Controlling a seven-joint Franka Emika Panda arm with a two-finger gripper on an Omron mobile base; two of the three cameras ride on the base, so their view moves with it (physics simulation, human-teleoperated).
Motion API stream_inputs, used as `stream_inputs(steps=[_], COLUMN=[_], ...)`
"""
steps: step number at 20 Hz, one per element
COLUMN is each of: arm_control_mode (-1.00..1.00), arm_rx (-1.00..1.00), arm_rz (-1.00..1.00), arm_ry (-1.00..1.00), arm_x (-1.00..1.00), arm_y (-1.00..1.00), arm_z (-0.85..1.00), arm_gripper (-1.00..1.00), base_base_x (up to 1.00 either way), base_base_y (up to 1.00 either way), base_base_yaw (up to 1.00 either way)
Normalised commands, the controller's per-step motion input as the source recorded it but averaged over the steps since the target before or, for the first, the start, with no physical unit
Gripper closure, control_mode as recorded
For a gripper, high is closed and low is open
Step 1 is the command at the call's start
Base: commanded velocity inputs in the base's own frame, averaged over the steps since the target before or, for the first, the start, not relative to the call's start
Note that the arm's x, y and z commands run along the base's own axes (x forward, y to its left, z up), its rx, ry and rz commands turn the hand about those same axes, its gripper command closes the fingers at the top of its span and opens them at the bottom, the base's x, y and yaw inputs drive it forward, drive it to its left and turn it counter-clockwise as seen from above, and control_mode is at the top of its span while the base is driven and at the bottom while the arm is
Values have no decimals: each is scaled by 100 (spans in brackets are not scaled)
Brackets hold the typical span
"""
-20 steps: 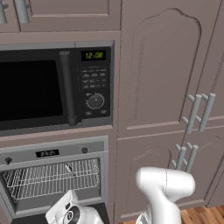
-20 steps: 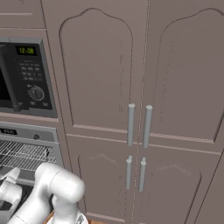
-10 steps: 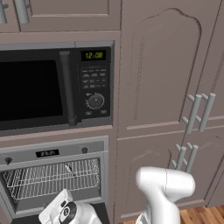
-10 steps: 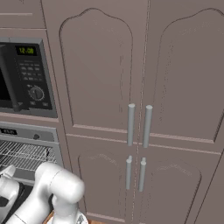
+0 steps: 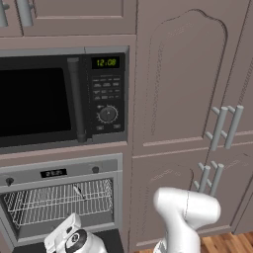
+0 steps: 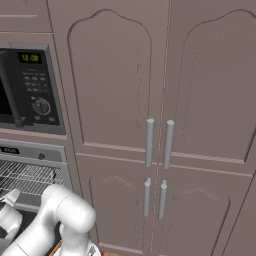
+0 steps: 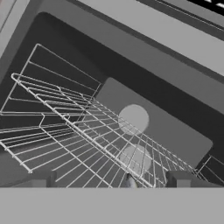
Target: Take the fish from the oven and place it on the plate on the counter.
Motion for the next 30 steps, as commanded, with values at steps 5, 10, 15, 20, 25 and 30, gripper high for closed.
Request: stream_inputs(steps=[5, 10, 15, 20, 25, 30], arm_control_mode=[-100, -100, -100, -100, -100, -100], arm_rx=[1, 1, 3, 3, 5, 3], arm_rz=[-4, -1, 0, 0, 0, 0], arm_ry=[-11, -10, -1, 0, -3, -12], arm_x=[10, 21, 54, 56, 35, 30], arm_y=[-17, -19, -24, -22, -6, 0], arm_z=[-52, -50, -63, -61, -78, -98], arm_gripper=[-100, -100, -100, -100, -100, -100], base_base_x=[0, 0, 0, 0, 0, 0], base_base_y=[0, 0, 0, 0, 0, 0], base_base_yaw=[0, 0, 0, 0, 0, 0])
